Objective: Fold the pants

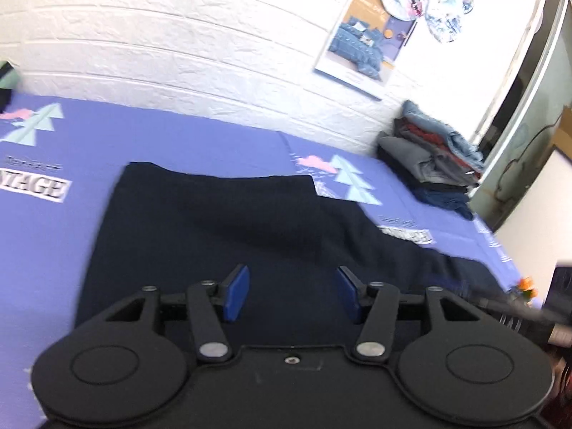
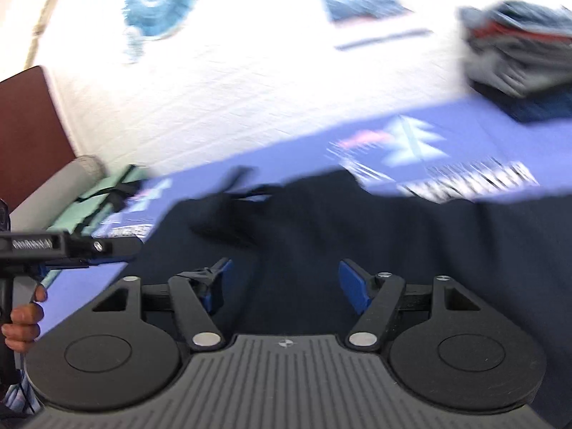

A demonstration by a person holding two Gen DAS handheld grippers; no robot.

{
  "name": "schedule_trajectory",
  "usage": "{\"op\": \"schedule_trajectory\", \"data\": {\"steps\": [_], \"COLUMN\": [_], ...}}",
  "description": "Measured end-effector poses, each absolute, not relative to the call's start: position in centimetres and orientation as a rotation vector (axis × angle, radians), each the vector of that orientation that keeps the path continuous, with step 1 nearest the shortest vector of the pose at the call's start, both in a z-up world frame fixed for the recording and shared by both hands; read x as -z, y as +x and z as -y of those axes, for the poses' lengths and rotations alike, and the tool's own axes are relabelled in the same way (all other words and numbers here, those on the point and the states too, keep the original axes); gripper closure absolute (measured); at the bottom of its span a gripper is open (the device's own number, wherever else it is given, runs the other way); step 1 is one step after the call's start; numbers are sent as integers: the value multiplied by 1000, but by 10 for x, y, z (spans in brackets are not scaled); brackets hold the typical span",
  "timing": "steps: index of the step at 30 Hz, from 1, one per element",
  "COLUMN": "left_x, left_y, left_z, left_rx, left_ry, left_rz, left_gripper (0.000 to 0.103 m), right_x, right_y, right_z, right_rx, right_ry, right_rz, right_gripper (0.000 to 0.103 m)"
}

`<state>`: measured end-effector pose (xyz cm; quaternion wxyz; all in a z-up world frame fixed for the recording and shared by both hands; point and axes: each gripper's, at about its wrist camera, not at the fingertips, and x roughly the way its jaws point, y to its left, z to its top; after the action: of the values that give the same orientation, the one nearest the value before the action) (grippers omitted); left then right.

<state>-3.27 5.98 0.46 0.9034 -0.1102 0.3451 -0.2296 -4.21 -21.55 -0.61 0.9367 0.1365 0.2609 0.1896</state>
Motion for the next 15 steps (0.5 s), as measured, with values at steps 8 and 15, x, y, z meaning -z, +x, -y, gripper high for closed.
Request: {"op": "schedule_trajectory", "data": {"steps": [8,15], "left_x": [28,41], "left_y": [-42,-45], "left_z": [-36,-25], "left_rx": [568,637], "left_ry": [-113,10], "left_rz": [-845,-826], "left_gripper": [0,0], "right_x": [15,41], "right_y": [44,92], "right_z": [172,165], "right_rx": [-495,-474], "right_ry": [234,247], "right_rz": [-588,-697], "right_gripper": [0,6]}}
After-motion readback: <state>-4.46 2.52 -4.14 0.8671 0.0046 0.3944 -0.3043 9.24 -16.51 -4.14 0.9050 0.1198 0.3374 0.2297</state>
